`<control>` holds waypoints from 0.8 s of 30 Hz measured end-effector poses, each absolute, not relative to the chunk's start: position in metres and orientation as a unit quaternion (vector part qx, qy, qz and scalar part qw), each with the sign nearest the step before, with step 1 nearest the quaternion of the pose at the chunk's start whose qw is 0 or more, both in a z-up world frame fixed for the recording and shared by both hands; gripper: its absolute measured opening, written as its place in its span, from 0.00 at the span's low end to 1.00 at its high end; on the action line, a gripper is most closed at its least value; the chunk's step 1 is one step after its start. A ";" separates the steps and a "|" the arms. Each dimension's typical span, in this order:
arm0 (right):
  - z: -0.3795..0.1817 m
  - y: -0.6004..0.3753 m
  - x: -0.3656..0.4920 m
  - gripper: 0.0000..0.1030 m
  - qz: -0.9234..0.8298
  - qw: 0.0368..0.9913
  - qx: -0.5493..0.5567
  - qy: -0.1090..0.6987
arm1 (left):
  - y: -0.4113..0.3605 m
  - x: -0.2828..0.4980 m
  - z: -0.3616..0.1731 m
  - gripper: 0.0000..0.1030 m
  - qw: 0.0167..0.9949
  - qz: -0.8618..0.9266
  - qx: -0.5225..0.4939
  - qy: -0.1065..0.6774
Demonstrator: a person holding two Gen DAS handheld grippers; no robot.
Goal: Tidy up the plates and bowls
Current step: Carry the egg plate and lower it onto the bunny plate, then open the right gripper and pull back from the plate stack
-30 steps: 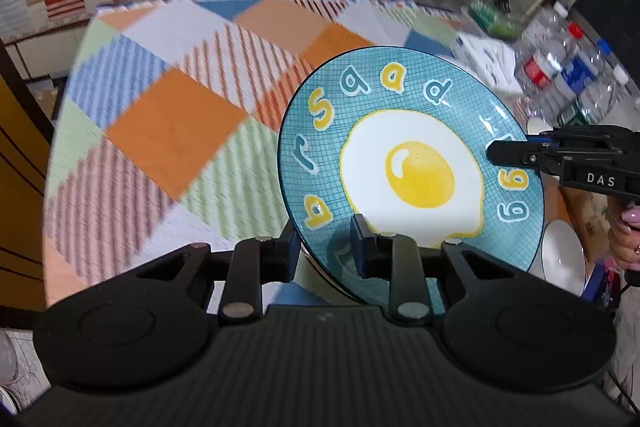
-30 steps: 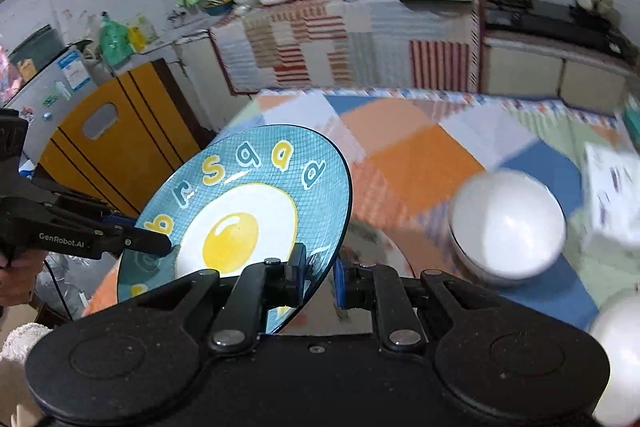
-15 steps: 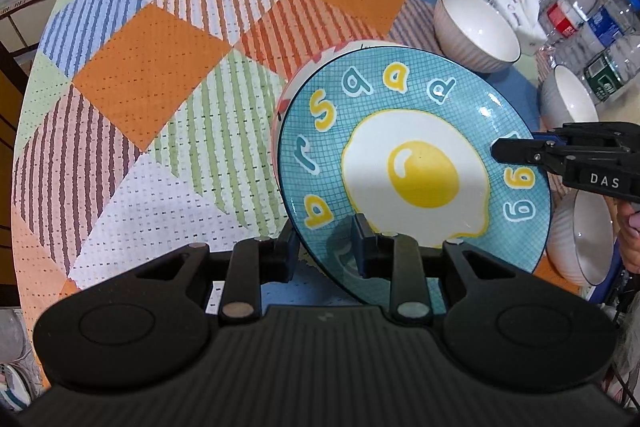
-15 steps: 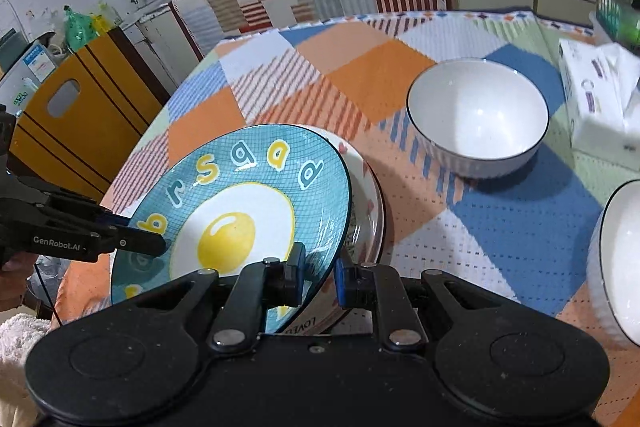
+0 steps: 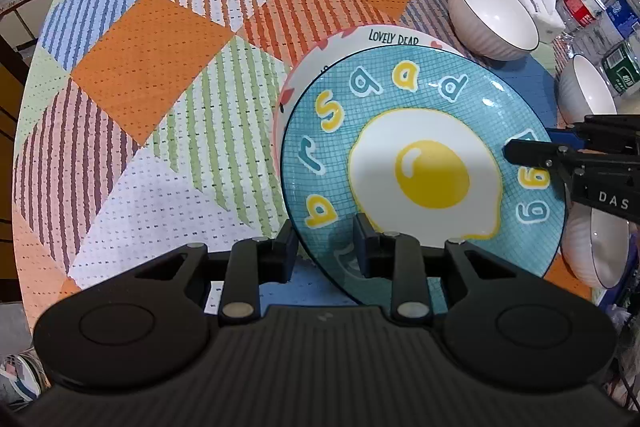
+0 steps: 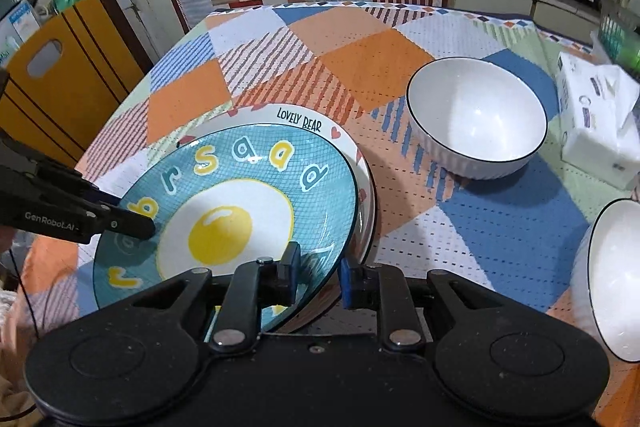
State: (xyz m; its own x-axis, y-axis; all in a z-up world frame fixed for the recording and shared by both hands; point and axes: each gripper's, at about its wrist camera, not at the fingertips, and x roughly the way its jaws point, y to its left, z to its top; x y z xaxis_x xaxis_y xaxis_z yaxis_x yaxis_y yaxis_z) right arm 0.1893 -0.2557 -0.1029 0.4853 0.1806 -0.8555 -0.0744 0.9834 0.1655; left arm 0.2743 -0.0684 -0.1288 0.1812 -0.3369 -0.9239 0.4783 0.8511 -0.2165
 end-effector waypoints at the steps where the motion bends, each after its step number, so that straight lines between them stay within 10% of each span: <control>1: -0.102 -0.254 0.190 0.24 0.073 0.860 0.047 0.503 | -0.069 0.275 -0.129 0.26 0.765 -0.265 0.062 0.583; 24: -0.117 -0.202 0.189 0.34 -0.027 0.873 -0.140 0.466 | -0.093 0.268 -0.129 0.26 0.783 -0.194 0.113 0.581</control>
State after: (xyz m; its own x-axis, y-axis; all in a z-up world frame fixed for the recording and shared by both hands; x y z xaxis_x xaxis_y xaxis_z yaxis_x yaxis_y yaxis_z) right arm 0.1894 -0.2022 -0.1171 0.5648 -0.1775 -0.8059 -0.0837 0.9592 -0.2699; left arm 0.2684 -0.0927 -0.1292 0.2502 -0.1729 -0.9526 0.4346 0.8993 -0.0490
